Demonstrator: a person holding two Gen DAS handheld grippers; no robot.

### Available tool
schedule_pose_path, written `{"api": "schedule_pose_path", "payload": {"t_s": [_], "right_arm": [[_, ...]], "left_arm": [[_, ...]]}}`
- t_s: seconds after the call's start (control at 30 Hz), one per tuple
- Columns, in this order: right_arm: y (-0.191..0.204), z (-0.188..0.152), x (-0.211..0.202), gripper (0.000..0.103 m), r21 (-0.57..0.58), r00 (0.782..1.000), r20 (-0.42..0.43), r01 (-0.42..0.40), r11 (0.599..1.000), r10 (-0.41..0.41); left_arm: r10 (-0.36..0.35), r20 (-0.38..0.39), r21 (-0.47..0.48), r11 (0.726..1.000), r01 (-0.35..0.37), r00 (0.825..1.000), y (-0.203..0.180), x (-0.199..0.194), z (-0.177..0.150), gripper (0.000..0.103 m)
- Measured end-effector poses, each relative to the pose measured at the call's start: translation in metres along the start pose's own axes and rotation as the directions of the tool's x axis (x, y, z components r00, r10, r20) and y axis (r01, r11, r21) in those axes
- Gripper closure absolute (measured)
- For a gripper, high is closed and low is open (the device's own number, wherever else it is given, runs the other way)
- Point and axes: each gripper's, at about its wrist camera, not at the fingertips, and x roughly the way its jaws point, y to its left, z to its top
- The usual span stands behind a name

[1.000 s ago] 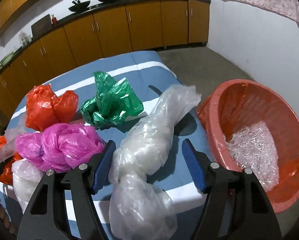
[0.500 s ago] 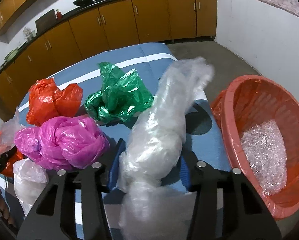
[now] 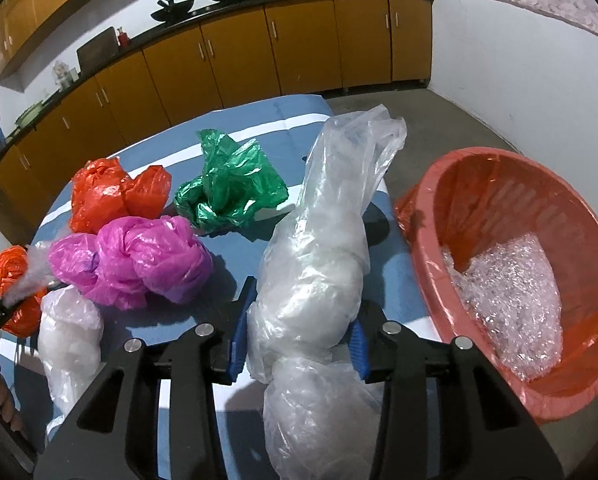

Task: Collect trash
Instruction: 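Carry the clear bag and red bag over the orange basket with both grippers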

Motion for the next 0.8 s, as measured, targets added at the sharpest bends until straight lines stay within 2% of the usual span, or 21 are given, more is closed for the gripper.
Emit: {"api": "schedule_pose_path", "payload": {"t_s": [0.3,0.5,0.8], "right_arm": [[-0.005,-0.004,-0.028,0.062,0.005,0.999,0.043,-0.028,1.000,0.028],[-0.003,-0.004,-0.054,0.062,-0.022,0.995,0.102,-0.019,1.000,0.021],[-0.007,-0.008,-0.103,0.062,-0.107,0.969,0.231,0.109,0.988,-0.082]], "left_arm": [[-0.024,0.059,-0.036,0.999,0.026,0.998,0.014,-0.035,0.002,0.050],[-0.062,0.108,-0.015,0.998,0.064,0.992,0.002,-0.065,0.008,0.050],[-0.146,0.160,0.092,0.987,0.133,0.976,-0.046,-0.101,0.012,0.049]]}}
